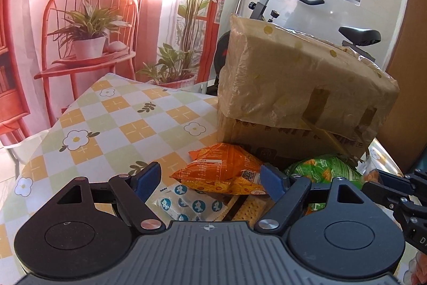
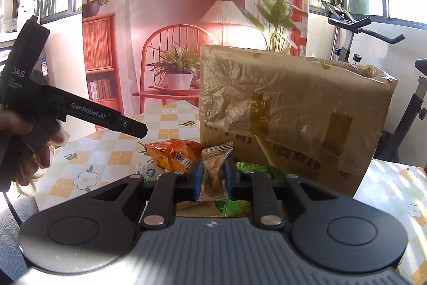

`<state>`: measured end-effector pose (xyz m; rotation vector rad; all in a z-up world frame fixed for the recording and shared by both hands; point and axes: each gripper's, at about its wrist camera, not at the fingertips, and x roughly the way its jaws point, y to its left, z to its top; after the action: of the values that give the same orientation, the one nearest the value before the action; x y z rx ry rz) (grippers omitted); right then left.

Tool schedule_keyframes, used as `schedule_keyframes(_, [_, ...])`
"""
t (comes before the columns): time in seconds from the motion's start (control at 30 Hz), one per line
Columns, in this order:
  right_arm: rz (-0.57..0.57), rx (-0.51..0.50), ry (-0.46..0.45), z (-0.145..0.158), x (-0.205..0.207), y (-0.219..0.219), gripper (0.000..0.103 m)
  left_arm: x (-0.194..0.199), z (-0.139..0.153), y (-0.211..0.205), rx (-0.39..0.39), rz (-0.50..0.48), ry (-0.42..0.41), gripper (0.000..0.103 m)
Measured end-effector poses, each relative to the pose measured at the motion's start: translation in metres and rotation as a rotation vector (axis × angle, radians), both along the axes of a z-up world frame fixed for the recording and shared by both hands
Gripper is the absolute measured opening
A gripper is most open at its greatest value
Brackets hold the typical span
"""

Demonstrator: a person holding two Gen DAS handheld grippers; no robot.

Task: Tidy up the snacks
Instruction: 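Grasp the orange chip bag with the left tool while the right tool grasps a clear-wrapped snack, then lift both snacks over the box and open both tools to drop them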

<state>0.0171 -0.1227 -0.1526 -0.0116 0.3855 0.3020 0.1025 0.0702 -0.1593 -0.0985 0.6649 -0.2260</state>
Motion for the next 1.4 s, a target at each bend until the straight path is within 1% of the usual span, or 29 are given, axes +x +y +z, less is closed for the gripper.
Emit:
schedule_keyframes(0.07, [0.002, 0.002, 0.003, -0.001, 0.001, -0.002, 0.019, 0.020, -0.006, 0.008, -0.047, 0.044, 0.040, 0.082])
schedule_keyframes(0.1, [0.002, 0.001, 0.005, -0.001, 0.001, -0.003, 0.019, 0.029, -0.008, 0.009, -0.057, 0.050, 0.045, 0.082])
schedule_keyframes(0.13, [-0.001, 0.002, 0.008, -0.002, 0.001, -0.005, 0.019, 0.036, -0.008, 0.009, -0.051, 0.049, 0.040, 0.082])
schedule_keyframes(0.2, [-0.011, 0.013, 0.017, -0.004, 0.002, -0.009, 0.019, 0.052, -0.010, 0.004, -0.035, 0.035, 0.034, 0.082])
schedule_keyframes(0.23, [-0.016, 0.018, 0.021, -0.005, 0.003, -0.011, 0.019, 0.061, -0.011, 0.002, -0.040, 0.023, 0.044, 0.082])
schedule_keyframes(0.4, [-0.050, 0.039, 0.051, -0.010, 0.009, -0.020, 0.019, 0.095, -0.027, -0.009, -0.109, -0.015, 0.108, 0.083])
schedule_keyframes(0.47, [-0.055, 0.041, 0.053, -0.010, 0.009, -0.021, 0.019, 0.104, -0.039, -0.012, -0.134, -0.032, 0.158, 0.083])
schedule_keyframes(0.53, [-0.055, 0.035, 0.052, -0.010, 0.009, -0.021, 0.019, 0.109, -0.051, -0.012, -0.144, -0.053, 0.197, 0.083])
schedule_keyframes(0.6, [-0.052, 0.028, 0.053, -0.010, 0.010, -0.020, 0.019, 0.110, -0.063, -0.009, -0.150, -0.048, 0.237, 0.084])
schedule_keyframes(0.7, [-0.048, 0.009, 0.056, -0.013, 0.012, -0.018, 0.019, 0.109, -0.080, -0.002, -0.209, -0.048, 0.284, 0.089])
schedule_keyframes(0.73, [-0.046, 0.003, 0.057, -0.014, 0.013, -0.017, 0.019, 0.107, -0.084, -0.003, -0.210, -0.057, 0.285, 0.090])
schedule_keyframes(0.83, [-0.044, -0.005, 0.061, -0.015, 0.015, -0.015, 0.019, 0.100, -0.092, -0.011, -0.160, -0.090, 0.297, 0.091])
schedule_keyframes(0.9, [-0.044, -0.014, 0.061, -0.015, 0.016, -0.012, 0.019, 0.098, -0.097, -0.014, -0.156, -0.108, 0.311, 0.091])
schedule_keyframes(0.93, [-0.044, -0.018, 0.060, -0.015, 0.016, -0.011, 0.019, 0.095, -0.098, -0.014, -0.158, -0.109, 0.302, 0.091])
schedule_keyframes(1.0, [-0.047, -0.023, 0.063, -0.016, 0.016, -0.010, 0.019, 0.091, -0.096, -0.015, -0.164, -0.106, 0.291, 0.083])
schedule_keyframes(1.03, [-0.050, -0.024, 0.064, -0.016, 0.016, -0.011, 0.019, 0.089, -0.094, -0.015, -0.161, -0.103, 0.283, 0.082])
schedule_keyframes(1.07, [-0.055, -0.026, 0.064, -0.016, 0.016, -0.011, 0.019, 0.086, -0.091, -0.016, -0.146, -0.101, 0.265, 0.077])
schedule_keyframes(1.1, [-0.060, -0.026, 0.063, -0.016, 0.015, -0.011, 0.019, 0.083, -0.088, -0.016, -0.133, -0.105, 0.248, 0.076])
schedule_keyframes(1.3, [-0.081, -0.029, 0.028, -0.008, 0.011, -0.011, 0.019, 0.049, -0.053, -0.012, -0.062, -0.111, 0.122, 0.068])
schedule_keyframes(1.4, [-0.082, -0.027, 0.004, -0.003, 0.008, -0.010, 0.019, 0.035, -0.033, -0.007, -0.030, -0.109, 0.052, 0.068])
